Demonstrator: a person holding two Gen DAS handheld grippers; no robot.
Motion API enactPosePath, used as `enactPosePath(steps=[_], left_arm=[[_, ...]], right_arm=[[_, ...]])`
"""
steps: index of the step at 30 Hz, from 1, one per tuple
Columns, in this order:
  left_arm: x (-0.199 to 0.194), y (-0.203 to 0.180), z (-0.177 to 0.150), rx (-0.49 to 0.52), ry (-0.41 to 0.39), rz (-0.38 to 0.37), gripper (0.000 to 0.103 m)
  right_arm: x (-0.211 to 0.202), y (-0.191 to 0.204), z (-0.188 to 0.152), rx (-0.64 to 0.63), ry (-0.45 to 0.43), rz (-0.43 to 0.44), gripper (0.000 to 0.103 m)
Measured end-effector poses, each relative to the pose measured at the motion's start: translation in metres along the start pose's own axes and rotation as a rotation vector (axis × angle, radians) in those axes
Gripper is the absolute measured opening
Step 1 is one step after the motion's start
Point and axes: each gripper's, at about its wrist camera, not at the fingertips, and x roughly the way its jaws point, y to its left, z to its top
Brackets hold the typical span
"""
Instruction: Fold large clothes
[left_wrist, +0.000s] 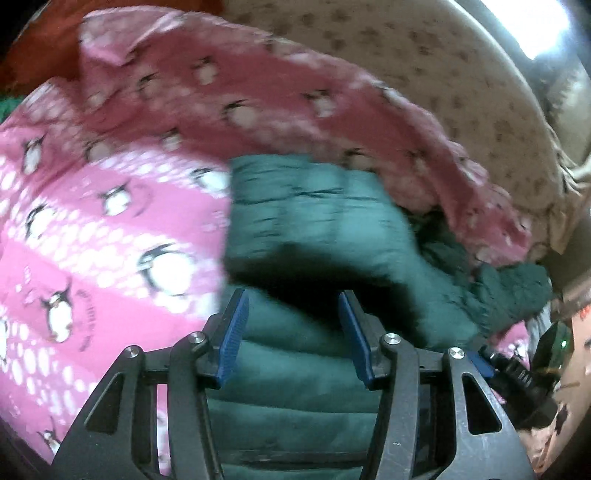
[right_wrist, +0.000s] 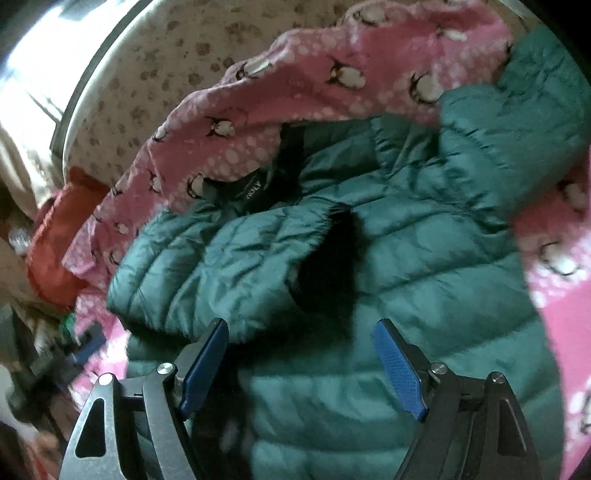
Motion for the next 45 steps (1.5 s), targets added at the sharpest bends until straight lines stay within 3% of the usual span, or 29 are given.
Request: enactPosePath(steps=[3, 7, 9, 13, 16, 21, 26, 28, 29, 30, 31, 33, 37, 43, 45], left_arm=[[0.002, 0.02, -0.003, -0.025, 0.011, 0.032, 0.05], [0.002, 0.033, -0.002, -0.051, 0.009, 0.042, 0.05], [0.001, 0.035, 0.0, -0.054, 0.001, 0.043, 0.05], [0.004, 0.033, 0.004, -0.056, -0.002, 0.04, 0.05], [0.012, 0.028, 0.004, -0.04, 0.015, 0.036, 0.05], [0.025, 0.018, 0.001, -0.015, 0.04, 0.05, 0.05], [0.031, 0.008, 0.004, 0.005, 0.04, 0.058, 0.05], [0.031, 0.004, 0.007, 0.011, 0.029, 0.062, 0.05], [0.031, 0.001, 0.01, 0.013, 0.019, 0.065, 0.05], [0.032, -0.003, 0.013, 0.018, 0.007, 0.071, 0.05], [0.033, -0.006, 0.016, 0.026, -0.002, 0.077, 0.05], [0.039, -0.017, 0.022, 0.053, -0.02, 0.096, 0.05], [0.057, -0.036, 0.031, 0.089, -0.03, 0.134, 0.05], [0.079, -0.05, 0.031, 0.152, -0.056, 0.22, 0.051], [0.085, -0.05, 0.028, 0.165, -0.051, 0.222, 0.06]], right_arm=[[0.02, 0.003, 0.008, 0.038, 0.012, 0.022, 0.078], [0.034, 0.014, 0.015, -0.02, -0.009, -0.01, 0.034], [0.029, 0.018, 0.019, -0.065, -0.049, -0.026, 0.022], [0.003, 0.015, 0.026, -0.131, -0.188, -0.122, 0.018], [-0.005, 0.006, 0.038, -0.138, -0.257, -0.186, 0.016], [0.01, -0.005, 0.057, -0.161, -0.254, -0.27, 0.015], [0.05, -0.025, 0.052, -0.149, -0.131, -0.35, 0.015], [0.053, -0.033, 0.054, -0.119, -0.091, -0.333, 0.017], [0.047, -0.034, 0.056, -0.103, -0.088, -0.317, 0.023], [0.037, -0.033, 0.058, -0.089, -0.105, -0.315, 0.041], [0.028, -0.032, 0.057, -0.086, -0.128, -0.309, 0.051], [0.006, -0.02, 0.056, -0.107, -0.185, -0.275, 0.052], [0.0, 0.02, 0.052, -0.2, -0.166, -0.18, 0.052], [0.052, 0.084, 0.04, -0.362, -0.084, -0.104, 0.052], [0.071, 0.097, 0.038, -0.388, -0.072, -0.096, 0.052]])
